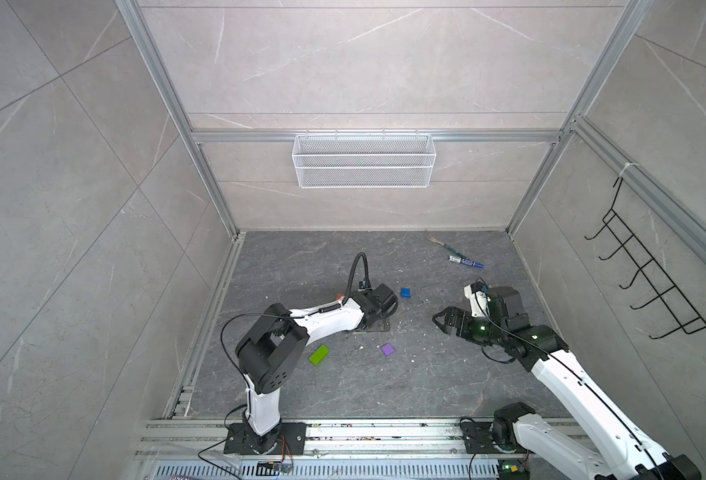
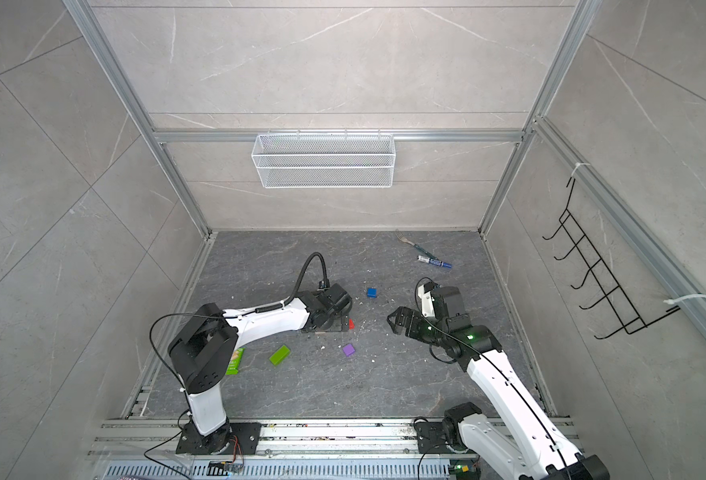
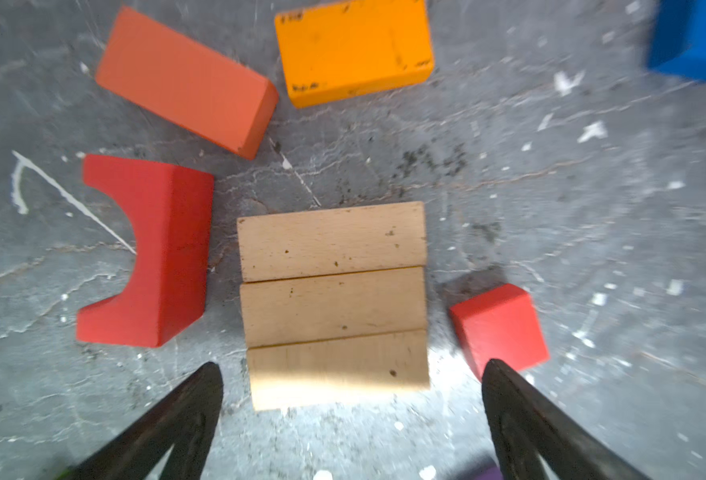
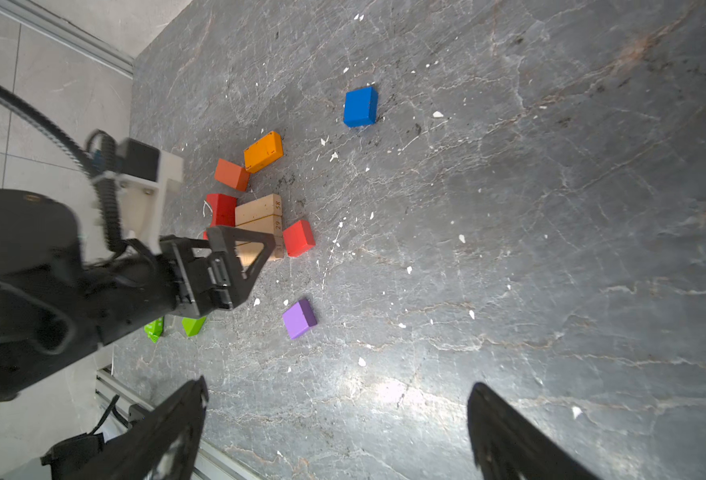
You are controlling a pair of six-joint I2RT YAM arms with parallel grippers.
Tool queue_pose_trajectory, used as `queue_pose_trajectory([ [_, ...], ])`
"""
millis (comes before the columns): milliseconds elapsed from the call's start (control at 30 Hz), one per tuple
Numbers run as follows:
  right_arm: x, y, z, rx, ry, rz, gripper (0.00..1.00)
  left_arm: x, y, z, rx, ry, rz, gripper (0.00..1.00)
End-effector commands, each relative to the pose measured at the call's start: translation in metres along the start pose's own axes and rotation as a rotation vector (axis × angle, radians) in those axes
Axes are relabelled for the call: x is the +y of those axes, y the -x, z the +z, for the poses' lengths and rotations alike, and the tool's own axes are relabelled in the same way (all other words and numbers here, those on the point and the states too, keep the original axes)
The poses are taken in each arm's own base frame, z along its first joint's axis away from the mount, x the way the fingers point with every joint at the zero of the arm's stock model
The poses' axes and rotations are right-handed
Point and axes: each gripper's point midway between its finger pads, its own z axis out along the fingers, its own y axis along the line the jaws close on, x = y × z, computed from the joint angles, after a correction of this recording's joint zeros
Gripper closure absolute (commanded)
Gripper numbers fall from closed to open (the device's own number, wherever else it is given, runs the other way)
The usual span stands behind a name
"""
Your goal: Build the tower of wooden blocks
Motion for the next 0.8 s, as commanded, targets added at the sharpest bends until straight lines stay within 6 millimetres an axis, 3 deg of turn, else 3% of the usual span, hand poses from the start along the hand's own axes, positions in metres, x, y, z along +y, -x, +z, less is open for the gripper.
queue_pose_trajectory([
  [0,0.007,0.003,-0.003,-0.023,-0.009,-0.077,0.01,-0.003,0.017,-0.038,-0.061,-0.058,0.013,0.00],
  [133,0.016,-0.001,0.003,-0.003,-0.019,-0.150,0.01,0.006,0.024,-0.068,-0.102,-0.078,0.007,0.00],
  [333,0.034,-0.011,0.024,0.049,-0.074,-0.269,0.01,0.036,0.027,-0.099,-0.133,-0.076,-0.023,0.00],
  [567,0.055,-0.022,0.055,0.061,-0.254,-0.446,0.01,0.085,0.017,-0.110,-0.105,-0.090,-0.102,0.00],
  [767,0.074,-0.038,0.089,0.082,-0.341,-0.548,0.01,0.132,0.001,-0.108,-0.042,-0.042,-0.183,0.00],
])
